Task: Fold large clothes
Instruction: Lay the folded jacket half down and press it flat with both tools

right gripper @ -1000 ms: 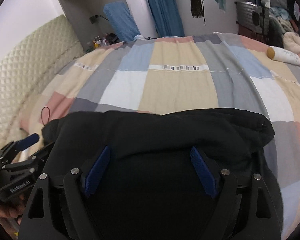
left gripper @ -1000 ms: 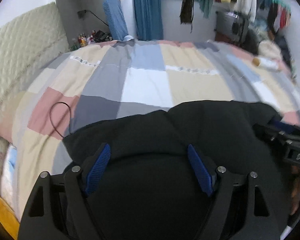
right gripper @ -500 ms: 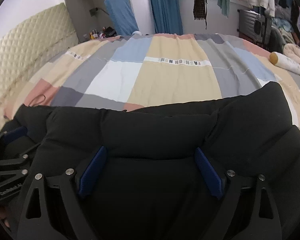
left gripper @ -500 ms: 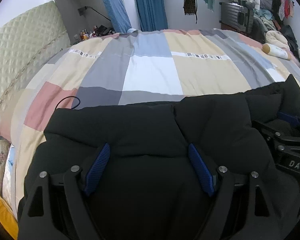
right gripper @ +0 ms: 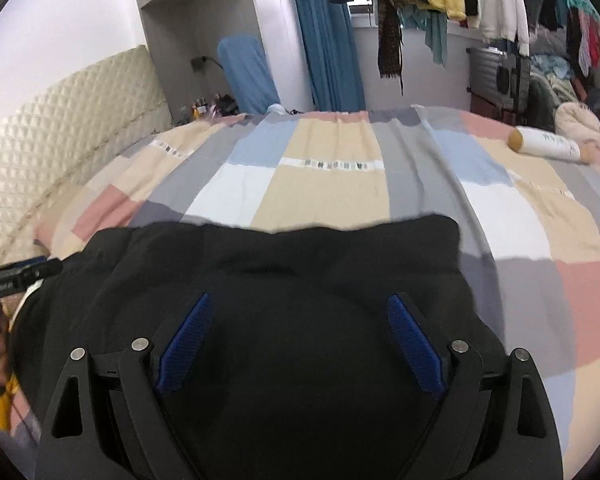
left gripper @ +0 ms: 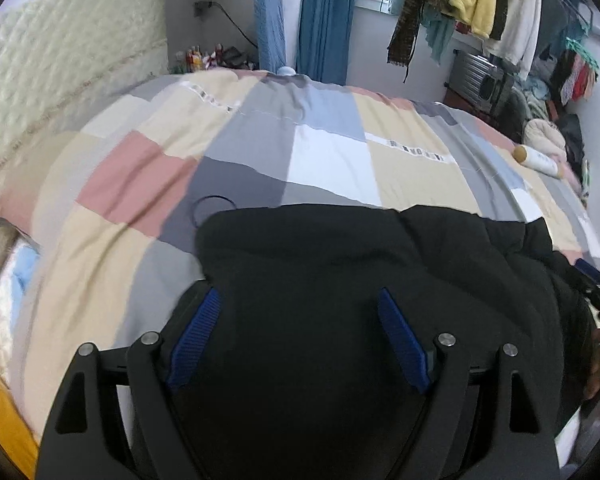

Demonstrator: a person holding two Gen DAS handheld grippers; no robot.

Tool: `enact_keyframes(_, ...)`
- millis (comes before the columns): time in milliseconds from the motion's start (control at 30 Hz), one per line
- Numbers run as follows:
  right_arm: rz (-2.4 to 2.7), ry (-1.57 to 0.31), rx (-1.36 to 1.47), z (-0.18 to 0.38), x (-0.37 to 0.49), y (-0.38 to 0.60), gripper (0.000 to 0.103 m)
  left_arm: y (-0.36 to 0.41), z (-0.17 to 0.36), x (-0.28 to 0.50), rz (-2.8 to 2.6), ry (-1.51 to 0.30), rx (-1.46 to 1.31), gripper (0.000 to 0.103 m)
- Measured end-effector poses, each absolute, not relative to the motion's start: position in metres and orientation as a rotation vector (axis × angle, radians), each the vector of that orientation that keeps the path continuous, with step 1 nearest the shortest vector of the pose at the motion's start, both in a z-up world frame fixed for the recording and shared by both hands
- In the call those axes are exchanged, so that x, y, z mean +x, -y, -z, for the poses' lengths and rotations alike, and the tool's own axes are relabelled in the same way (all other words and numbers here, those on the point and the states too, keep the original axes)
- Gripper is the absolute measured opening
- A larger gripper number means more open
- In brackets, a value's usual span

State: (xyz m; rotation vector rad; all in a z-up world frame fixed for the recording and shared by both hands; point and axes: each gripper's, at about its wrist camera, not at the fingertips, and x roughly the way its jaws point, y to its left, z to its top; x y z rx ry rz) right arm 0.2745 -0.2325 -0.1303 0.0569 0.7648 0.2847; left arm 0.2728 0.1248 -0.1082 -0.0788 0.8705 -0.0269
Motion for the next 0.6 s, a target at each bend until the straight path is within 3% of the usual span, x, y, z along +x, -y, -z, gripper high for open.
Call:
enact_keyframes(100,-0.246,-0.751,0.064,0.14,0.26,0.253,0.089,-0.117,0.113,0.265,0.022,-0.846,-0.006,0.082)
enact_keyframes(200,-0.246,-0.774,0.054,0.16,0.258,0.26,0.079,-0.114,0.134,0.264,0.02,-0.849,0.038,0.082)
enact_keyframes(600,-0.245,-0.778,-0.003,0.195,0.261,0.25,0.079,-0.123,0.167,0.261,0.022,-0.847,-0.004,0.085)
